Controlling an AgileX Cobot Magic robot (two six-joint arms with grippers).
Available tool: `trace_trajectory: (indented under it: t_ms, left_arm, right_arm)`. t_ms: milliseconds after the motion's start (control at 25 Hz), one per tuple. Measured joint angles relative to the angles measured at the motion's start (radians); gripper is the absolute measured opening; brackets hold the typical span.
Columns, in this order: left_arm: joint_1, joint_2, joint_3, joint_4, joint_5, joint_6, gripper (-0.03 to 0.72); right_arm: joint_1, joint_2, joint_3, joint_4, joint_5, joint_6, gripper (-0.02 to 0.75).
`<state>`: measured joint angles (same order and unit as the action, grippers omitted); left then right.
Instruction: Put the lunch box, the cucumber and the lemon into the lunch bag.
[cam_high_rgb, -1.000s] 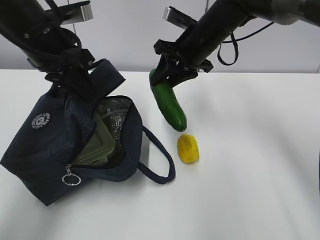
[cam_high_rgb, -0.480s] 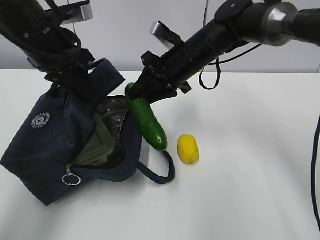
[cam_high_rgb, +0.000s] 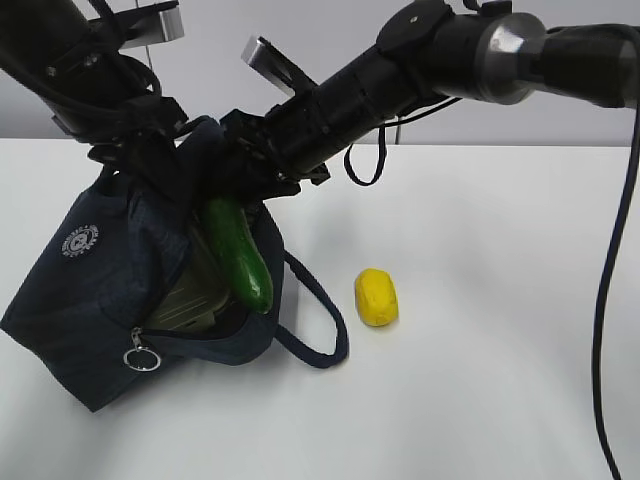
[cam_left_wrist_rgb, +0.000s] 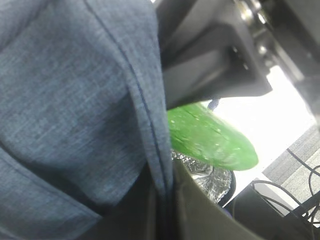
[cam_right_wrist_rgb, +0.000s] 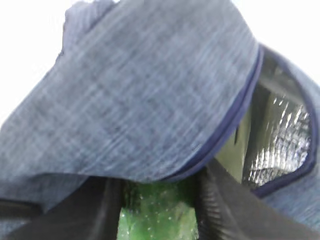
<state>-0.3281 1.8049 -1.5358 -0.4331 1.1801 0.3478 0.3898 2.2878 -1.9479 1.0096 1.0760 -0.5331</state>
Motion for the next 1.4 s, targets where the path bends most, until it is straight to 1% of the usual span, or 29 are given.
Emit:
trace_trajectory:
  t_ms: [160,240,320,520,760,800,880,1040,1120,1160,1320,1400]
  left_arm:
    - [0.0,0.0,0.0,0.001,0.0,0.0,-0.002]
    - [0.0,0.0,0.0,0.002,0.0,0.0,-0.003]
    - [0.0,0.0,0.0,0.002,0.0,0.0,-0.002]
    - [0.0,0.0,0.0,0.005,0.005,0.0,-0.003]
    - [0.0,0.0,0.0,0.005,0.005,0.0,-0.003]
    - [0.0,0.0,0.0,0.005,0.005,0.0,-0.003]
    - [0.0,0.0,0.0,0.005,0.006,0.0,-0.003]
    - [0.0,0.0,0.0,0.005,0.006,0.0,-0.003]
    - [0.0,0.0,0.0,0.005,0.006,0.0,-0.003]
    - [0.0,0.0,0.0,0.005,0.006,0.0,-0.003]
    - [0.0,0.0,0.0,0.005,0.006,0.002,-0.003]
    - [0.0,0.0,0.0,0.005,0.006,0.002,-0.003]
  right_arm:
    - [0.0,0.0,0.031,0.046,-0.04,-0.04,0.281]
    - [0.0,0.004,0.058,0.099,-0.048,-0.079,0.281]
    - [0.0,0.017,0.091,0.174,-0.057,-0.137,0.281]
    - [0.0,0.043,0.179,0.414,-0.087,-0.33,0.281]
    - [0.0,0.092,0.227,0.692,-0.079,-0.529,0.281]
    - [0.0,0.102,0.233,0.723,-0.073,-0.549,0.281]
    - [0.0,0.114,0.237,0.748,-0.054,-0.568,0.281]
    - [0.0,0.124,0.239,0.763,-0.027,-0.583,0.286]
    - [0.0,0.124,0.239,0.765,-0.004,-0.585,0.32]
    - [0.0,0.124,0.239,0.765,0.007,-0.586,0.351]
    - [0.0,0.124,0.239,0.767,0.039,-0.586,0.53]
    - [0.0,0.124,0.239,0.767,0.045,-0.582,0.567]
